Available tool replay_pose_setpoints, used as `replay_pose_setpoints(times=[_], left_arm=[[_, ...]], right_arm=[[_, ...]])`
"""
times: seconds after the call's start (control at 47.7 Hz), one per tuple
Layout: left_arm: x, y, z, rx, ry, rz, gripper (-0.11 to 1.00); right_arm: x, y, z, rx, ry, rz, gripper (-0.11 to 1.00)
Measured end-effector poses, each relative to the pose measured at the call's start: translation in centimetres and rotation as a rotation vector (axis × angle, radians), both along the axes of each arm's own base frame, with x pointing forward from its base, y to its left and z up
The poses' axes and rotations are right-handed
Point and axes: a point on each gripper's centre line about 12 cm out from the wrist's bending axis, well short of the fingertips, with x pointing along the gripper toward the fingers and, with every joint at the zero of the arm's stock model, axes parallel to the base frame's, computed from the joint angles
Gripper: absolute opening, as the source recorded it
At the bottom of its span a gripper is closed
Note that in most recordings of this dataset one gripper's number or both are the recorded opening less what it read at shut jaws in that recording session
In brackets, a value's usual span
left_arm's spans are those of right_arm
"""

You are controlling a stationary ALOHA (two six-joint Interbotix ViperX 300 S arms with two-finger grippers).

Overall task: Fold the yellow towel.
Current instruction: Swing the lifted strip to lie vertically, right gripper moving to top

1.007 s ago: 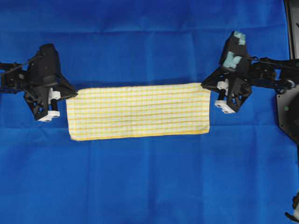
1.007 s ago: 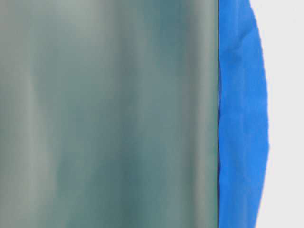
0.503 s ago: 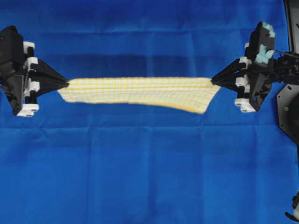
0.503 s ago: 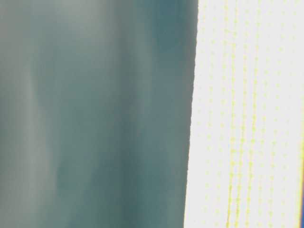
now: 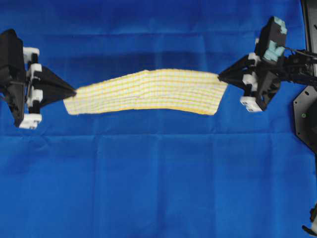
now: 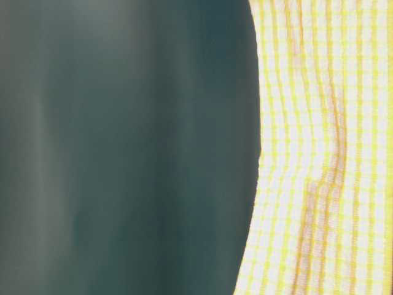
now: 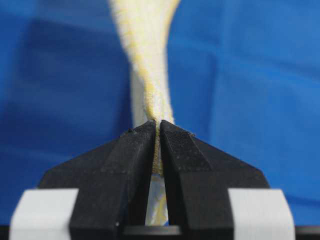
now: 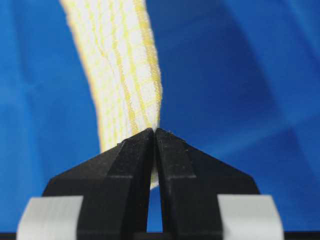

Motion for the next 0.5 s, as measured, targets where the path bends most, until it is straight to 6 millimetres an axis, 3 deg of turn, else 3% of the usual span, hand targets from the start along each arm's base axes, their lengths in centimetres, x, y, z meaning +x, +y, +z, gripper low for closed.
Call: replay_pose_setpoints(times=[0.252, 0.503], left_arm=[[2.0, -2.7, -0.1, -0.027, -0.052, -0.091, 0.03], [6.0, -5.6, 0.0, -0.024, -0.062, -0.18, 0.03]], right_arm=[[1.5, -3.7, -0.6, -0.024, 0.044, -0.09, 0.02], [3.3, -7.6, -0.7, -0.057, 0.079, -0.156, 0.02]])
